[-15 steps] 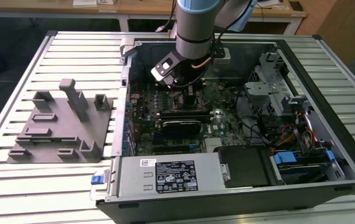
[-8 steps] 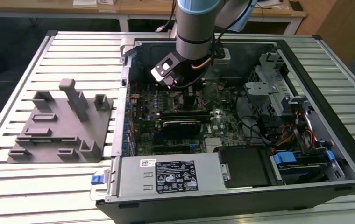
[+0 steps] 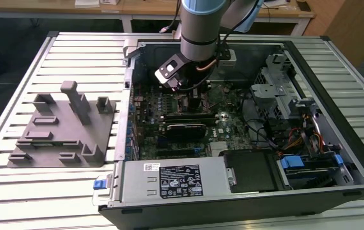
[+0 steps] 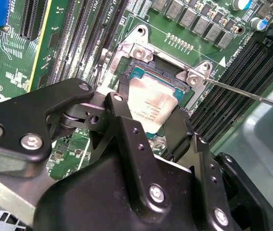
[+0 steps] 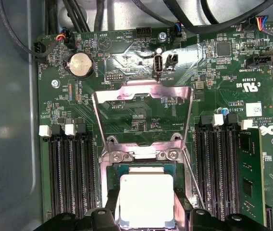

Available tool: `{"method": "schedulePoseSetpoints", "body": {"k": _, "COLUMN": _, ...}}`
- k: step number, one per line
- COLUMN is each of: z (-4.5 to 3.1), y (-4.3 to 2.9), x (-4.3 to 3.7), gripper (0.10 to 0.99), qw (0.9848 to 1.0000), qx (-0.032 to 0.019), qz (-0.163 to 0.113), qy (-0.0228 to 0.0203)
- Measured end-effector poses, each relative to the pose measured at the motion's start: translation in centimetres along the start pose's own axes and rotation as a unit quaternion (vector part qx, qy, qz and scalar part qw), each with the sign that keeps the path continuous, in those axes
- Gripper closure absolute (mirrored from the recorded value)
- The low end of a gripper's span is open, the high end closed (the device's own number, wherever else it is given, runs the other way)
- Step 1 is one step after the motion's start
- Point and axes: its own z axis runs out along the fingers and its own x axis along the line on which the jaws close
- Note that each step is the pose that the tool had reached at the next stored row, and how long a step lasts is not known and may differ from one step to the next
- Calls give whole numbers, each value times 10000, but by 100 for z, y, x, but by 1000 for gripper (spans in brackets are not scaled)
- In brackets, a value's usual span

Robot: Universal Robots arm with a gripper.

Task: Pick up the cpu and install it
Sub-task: 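Place the cpu into insertion slot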

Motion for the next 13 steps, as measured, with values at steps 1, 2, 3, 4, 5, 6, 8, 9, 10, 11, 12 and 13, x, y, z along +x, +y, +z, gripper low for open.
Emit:
{"method": "schedulePoseSetpoints", "body": {"k": 1, "z": 0, "y": 0, "x": 0, "gripper": 545, "qw": 10000, "qx": 0, "qz": 0, "qy": 0}}
{"method": "schedulePoseSetpoints", "body": {"k": 2, "z": 0, "y": 0, "x": 0, "gripper": 545, "qw": 10000, "qx": 0, "qz": 0, "qy": 0}}
{"method": "schedulePoseSetpoints", "body": {"k": 3, "z": 0, "y": 0, "x": 0, "gripper": 545, "qw": 10000, "qx": 0, "qz": 0, "qy": 0}}
{"method": "schedulePoseSetpoints", "body": {"k": 4, "z": 0, "y": 0, "x": 0, "gripper": 533, "qw": 10000, "qx": 0, "qz": 0, "qy": 0}}
{"method": "schedulePoseSetpoints", "body": {"k": 5, "z": 0, "y": 0, "x": 0, "gripper": 533, "qw": 10000, "qx": 0, "qz": 0, "qy": 0}}
{"method": "schedulePoseSetpoints", "body": {"k": 6, "z": 0, "y": 0, "x": 0, "gripper": 471, "qw": 10000, "qx": 0, "qz": 0, "qy": 1}}
{"method": "schedulePoseSetpoints", "body": {"k": 8, "z": 0, "y": 0, "x": 0, "gripper": 471, "qw": 10000, "qx": 0, "qz": 0, "qy": 1}}
{"method": "schedulePoseSetpoints", "body": {"k": 9, "z": 0, "y": 0, "x": 0, "gripper": 471, "qw": 10000, "qx": 0, "qz": 0, "qy": 1}}
{"method": "schedulePoseSetpoints", "body": {"k": 10, "z": -4, "y": -1, "x": -1, "gripper": 471, "qw": 10000, "qx": 0, "qz": 0, "qy": 0}}
{"method": "schedulePoseSetpoints", "body": {"k": 11, "z": -10, "y": -1, "x": -1, "gripper": 471, "qw": 10000, "qx": 1, "qz": 0, "qy": -1}}
{"method": "schedulePoseSetpoints", "body": {"k": 12, "z": -13, "y": 0, "x": 0, "gripper": 471, "qw": 10000, "qx": 0, "qz": 0, "qy": 1}}
{"method": "schedulePoseSetpoints", "body": {"k": 13, "z": -13, "y": 0, "x": 1, "gripper": 471, "qw": 10000, "qx": -1, "qz": 0, "qy": 1}}
